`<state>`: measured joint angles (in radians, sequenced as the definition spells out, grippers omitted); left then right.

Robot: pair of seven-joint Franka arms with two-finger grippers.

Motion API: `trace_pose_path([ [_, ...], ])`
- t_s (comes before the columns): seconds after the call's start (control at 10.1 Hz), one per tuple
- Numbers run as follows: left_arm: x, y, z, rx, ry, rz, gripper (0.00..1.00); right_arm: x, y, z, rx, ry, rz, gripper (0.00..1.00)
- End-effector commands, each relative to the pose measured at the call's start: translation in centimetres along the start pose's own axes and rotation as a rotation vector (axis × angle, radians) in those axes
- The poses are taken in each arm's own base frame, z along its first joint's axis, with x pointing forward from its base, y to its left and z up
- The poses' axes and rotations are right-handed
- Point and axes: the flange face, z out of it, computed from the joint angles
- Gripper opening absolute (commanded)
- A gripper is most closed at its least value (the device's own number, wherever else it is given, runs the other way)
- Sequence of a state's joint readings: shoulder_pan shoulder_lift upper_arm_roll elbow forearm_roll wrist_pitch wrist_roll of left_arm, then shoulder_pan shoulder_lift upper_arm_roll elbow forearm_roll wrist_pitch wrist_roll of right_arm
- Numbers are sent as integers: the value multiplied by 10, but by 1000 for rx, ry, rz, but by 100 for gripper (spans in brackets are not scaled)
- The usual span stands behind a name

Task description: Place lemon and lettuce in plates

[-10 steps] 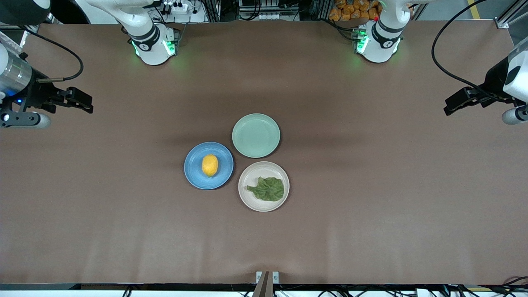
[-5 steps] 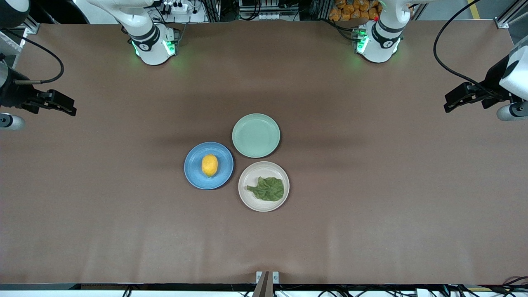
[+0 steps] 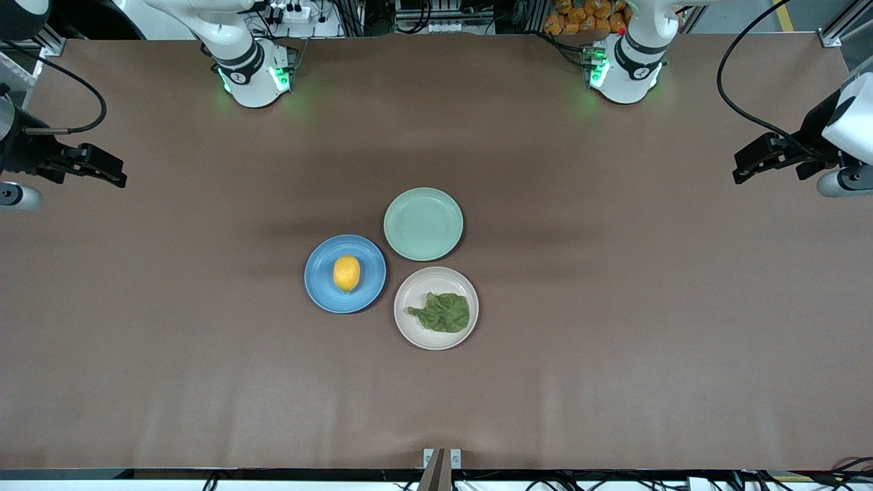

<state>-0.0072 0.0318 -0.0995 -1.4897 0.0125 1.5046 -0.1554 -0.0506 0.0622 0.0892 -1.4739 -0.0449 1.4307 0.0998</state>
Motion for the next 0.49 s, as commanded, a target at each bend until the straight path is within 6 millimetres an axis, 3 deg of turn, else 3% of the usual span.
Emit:
trace_pose_path([
  [0.0, -5, -3, -7, 3, -1, 26, 100, -9, 5, -2, -21, 6, 12, 100],
  [0.3, -6, -1, -7, 4, -1, 27, 100, -17, 3, 1, -22, 49, 9, 100],
  [0.4, -6, 2, -7, 2, -1, 32, 100, -13, 4, -7, -20, 73, 4, 100],
])
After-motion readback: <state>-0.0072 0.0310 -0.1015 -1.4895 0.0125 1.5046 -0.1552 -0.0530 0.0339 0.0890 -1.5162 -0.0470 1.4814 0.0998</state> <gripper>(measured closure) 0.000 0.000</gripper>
